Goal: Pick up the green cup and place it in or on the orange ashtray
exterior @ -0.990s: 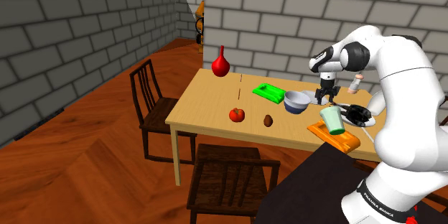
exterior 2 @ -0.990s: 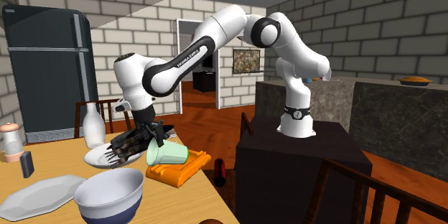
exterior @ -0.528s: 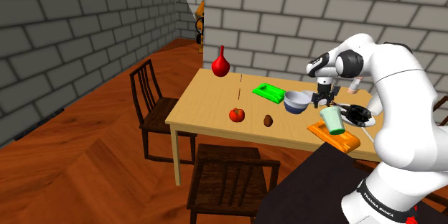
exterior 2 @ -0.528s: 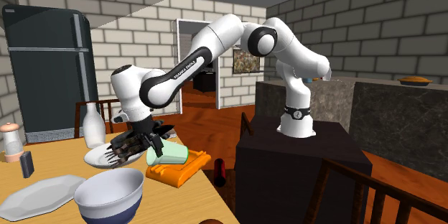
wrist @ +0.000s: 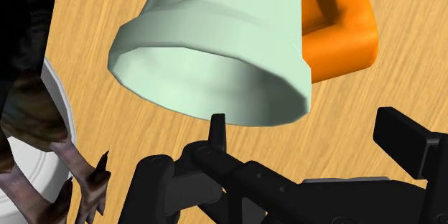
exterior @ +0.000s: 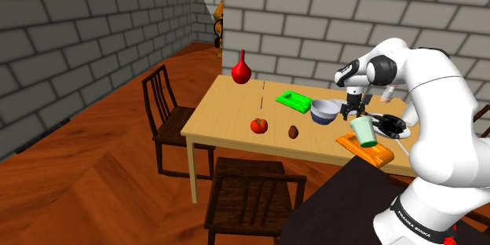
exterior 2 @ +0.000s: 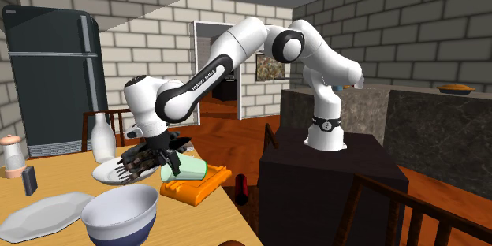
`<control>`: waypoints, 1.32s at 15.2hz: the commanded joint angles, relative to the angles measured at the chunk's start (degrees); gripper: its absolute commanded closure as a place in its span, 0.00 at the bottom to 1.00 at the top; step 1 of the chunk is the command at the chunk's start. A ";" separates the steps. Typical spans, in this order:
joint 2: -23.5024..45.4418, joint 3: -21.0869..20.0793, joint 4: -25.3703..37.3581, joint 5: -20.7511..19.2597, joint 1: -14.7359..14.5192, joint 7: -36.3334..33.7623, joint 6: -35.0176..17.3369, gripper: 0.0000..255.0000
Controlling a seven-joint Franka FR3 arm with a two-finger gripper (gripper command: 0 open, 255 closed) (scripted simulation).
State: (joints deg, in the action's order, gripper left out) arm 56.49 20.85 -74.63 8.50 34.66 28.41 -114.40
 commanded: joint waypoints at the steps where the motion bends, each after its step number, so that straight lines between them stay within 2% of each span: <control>1: 0.00 0.00 0.00 0.00 0.00 0.00 0.00 0.00; 2: 0.00 0.00 0.00 0.00 0.00 0.00 0.00 1.00; 11: 0.00 0.00 -0.01 0.00 0.00 0.00 -0.01 1.00; 20: -4.65 0.93 -1.06 -0.85 -0.74 0.30 3.56 1.00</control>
State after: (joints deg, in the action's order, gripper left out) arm 52.46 21.66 -75.53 7.76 34.05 28.69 -111.27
